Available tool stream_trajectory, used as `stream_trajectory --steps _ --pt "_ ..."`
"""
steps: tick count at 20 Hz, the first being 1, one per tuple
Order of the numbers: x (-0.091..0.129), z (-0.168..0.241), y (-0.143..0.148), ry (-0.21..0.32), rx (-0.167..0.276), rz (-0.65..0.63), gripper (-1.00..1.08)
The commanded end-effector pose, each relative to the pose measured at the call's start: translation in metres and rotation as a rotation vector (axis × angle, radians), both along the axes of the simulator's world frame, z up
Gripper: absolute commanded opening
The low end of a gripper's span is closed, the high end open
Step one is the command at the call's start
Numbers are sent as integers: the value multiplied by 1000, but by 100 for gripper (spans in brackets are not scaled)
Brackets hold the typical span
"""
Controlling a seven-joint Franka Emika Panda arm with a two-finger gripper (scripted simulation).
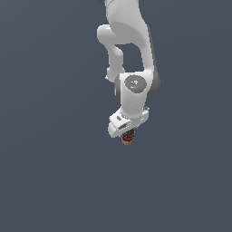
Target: Pick up the object and move it to a goal position.
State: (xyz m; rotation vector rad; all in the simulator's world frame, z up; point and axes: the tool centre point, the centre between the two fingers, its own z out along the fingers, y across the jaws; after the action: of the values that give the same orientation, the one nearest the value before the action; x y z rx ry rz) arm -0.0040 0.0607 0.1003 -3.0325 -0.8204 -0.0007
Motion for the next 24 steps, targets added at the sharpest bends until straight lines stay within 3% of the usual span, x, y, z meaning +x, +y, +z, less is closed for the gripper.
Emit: stream_trajectory --steps 1,7,8,24 --pt "-1 -12 0 0 0 2 100" --pt "1 -23 0 0 0 2 100" --pt "1 -23 0 0 0 2 -100" --pt "-2 -13 -3 1 -1 1 -100"
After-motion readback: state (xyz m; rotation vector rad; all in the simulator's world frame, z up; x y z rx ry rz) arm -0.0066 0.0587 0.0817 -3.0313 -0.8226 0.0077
